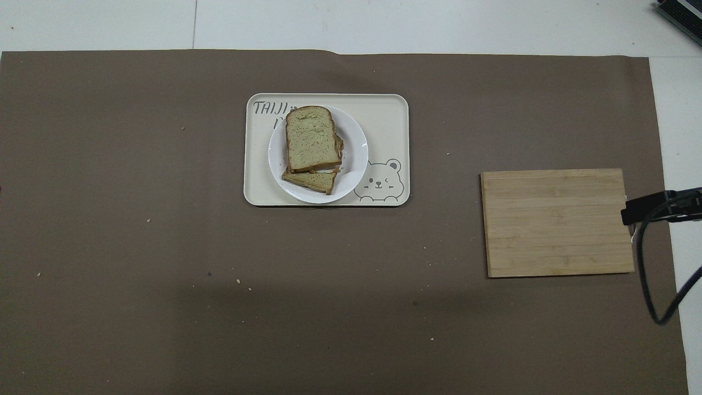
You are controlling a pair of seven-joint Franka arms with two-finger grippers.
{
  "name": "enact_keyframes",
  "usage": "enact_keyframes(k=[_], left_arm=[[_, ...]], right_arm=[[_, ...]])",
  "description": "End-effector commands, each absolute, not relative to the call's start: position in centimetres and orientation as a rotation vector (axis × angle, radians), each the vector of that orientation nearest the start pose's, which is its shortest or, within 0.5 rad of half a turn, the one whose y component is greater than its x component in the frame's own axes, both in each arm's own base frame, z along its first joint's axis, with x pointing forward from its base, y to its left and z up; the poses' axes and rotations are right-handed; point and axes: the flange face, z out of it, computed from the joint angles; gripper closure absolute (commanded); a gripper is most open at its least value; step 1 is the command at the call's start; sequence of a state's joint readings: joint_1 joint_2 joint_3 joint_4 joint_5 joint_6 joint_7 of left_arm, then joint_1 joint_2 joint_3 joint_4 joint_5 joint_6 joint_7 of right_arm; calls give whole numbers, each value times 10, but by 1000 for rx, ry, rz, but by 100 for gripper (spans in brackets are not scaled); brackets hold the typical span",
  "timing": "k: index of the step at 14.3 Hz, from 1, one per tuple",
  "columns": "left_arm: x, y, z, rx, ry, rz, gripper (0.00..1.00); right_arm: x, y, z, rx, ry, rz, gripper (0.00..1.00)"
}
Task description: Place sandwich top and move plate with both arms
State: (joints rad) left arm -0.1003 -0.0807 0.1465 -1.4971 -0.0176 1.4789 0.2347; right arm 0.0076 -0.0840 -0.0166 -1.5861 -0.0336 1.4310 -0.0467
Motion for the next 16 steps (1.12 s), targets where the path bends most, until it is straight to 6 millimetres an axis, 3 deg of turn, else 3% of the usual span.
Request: enact_keyframes(k=[1, 3, 6, 13, 16], left_arm=[[517, 26, 705, -3160, 269, -95, 0], [526, 27, 700, -3166, 267, -30, 0], [535, 29, 711, -3163, 260, -5, 0], [524, 20, 720, -3154, 288, -32, 0], [522, 14, 715, -3159, 276, -15, 0]], right_arm=[[511, -12, 655, -3177, -85, 108, 0], [511, -12, 655, -3177, -85, 108, 0], [511, -12, 655, -3177, -85, 108, 0], [511, -12, 655, -3177, -88, 108, 0], [511, -12, 655, -3177, -88, 108, 0]])
